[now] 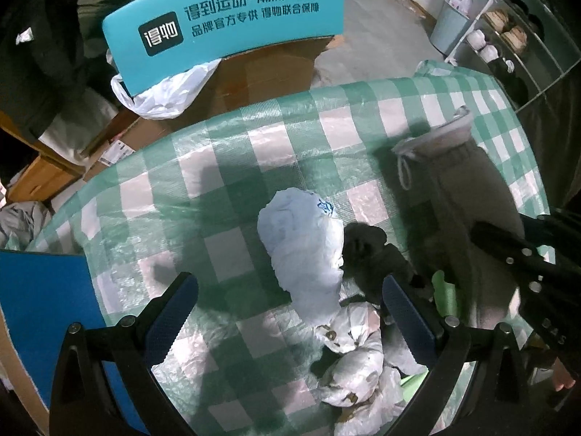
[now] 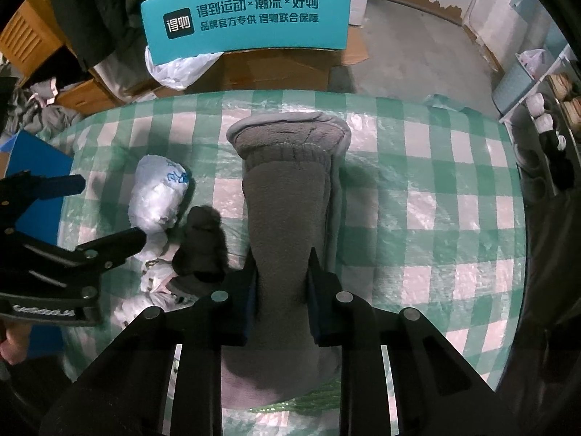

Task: Organize soft objects
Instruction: 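Close the right tool on the grey sock while the left tool grasps the white cloth, then lift and carry the grey sock and white cloth over the shoebox with both tools, then open both tools to drop the sock and cloth into the shoebox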

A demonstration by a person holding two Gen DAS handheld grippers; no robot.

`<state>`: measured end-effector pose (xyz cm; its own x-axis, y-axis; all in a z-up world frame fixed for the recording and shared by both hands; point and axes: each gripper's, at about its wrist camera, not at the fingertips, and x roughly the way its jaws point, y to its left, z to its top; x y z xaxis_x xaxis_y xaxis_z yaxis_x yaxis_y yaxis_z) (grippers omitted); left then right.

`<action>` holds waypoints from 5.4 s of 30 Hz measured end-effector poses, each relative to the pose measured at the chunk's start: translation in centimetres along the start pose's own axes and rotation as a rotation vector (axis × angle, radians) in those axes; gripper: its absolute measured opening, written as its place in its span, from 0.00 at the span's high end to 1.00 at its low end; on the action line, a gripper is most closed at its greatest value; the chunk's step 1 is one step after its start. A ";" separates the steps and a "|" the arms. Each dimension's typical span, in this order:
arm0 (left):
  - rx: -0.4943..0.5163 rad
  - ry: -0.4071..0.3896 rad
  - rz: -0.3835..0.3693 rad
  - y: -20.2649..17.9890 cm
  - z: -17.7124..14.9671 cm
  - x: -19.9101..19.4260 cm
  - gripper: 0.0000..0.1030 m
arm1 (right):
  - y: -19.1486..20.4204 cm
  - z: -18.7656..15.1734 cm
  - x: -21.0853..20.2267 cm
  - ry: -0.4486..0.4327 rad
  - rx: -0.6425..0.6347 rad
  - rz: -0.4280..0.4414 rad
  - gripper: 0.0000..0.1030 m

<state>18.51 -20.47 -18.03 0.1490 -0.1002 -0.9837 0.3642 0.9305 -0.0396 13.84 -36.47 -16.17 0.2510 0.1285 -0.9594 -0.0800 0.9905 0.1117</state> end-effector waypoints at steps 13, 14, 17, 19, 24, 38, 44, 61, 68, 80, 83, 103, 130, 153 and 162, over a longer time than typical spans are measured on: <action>0.037 0.047 -0.006 -0.6 0.4 2.9 0.57 | -0.3 -0.3 0.0 -0.003 0.000 -0.004 0.81; 0.039 0.048 -0.008 -0.7 0.3 3.0 0.58 | -0.3 -0.3 0.0 -0.004 -0.001 -0.005 0.81; 0.047 0.027 0.000 -0.5 0.3 2.6 0.59 | -0.2 -0.3 -0.1 -0.009 -0.004 -0.007 0.82; 0.043 0.017 -0.003 -0.3 0.4 2.2 0.60 | -0.1 -0.3 -0.3 -0.011 0.000 -0.002 0.82; 0.045 -0.012 -0.003 -0.2 0.4 0.7 0.61 | 0.0 -0.1 -1.3 -0.030 -0.001 0.011 0.83; 0.067 -0.091 0.030 0.3 -1.6 -5.0 0.61 | 1.4 -0.3 -4.5 -0.080 -0.026 0.002 0.83; 0.057 -0.117 0.032 0.9 -3.0 -7.4 0.61 | 2.2 -0.6 -5.9 -0.105 -0.036 0.002 0.84; 0.063 -0.186 0.032 1.7 -6.3 -12.1 0.61 | 4.2 -1.5 -9.4 -0.166 -0.079 0.015 0.84; 0.062 -0.209 0.045 2.6 -7.8 -13.4 0.61 | 5.4 -1.7 -10.5 -0.184 -0.104 0.024 0.84; 0.039 -0.246 0.062 5.2 -9.9 -15.7 0.61 | 8.9 -1.6 -11.9 -0.205 -0.170 0.050 0.84; 0.029 -0.257 0.067 5.9 -10.5 -16.3 0.61 | 10.0 -1.5 -12.1 -0.209 -0.188 0.061 0.84; -0.058 -0.279 0.081 11.3 -13.7 -18.1 0.61 | 17.9 -0.5 -12.8 -0.210 -0.308 0.123 0.84; -0.224 -0.259 0.124 20.8 -19.1 -17.9 0.61 | 29.8 1.3 -11.3 -0.158 -0.430 0.221 0.83; -0.338 -0.196 0.122 25.9 -22.0 -15.8 0.60 | 37.9 1.9 -7.3 -0.065 -0.461 0.263 0.83; -0.347 -0.188 0.135 26.1 -21.8 -15.9 0.48 | 38.8 2.0 -6.4 -0.065 -0.470 0.251 0.72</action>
<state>5.64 13.06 -7.23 0.3512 -0.0016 -0.9363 0.0029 1.0000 -0.0006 11.08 1.23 -5.18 0.2267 0.3758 -0.8985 -0.5648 0.8023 0.1931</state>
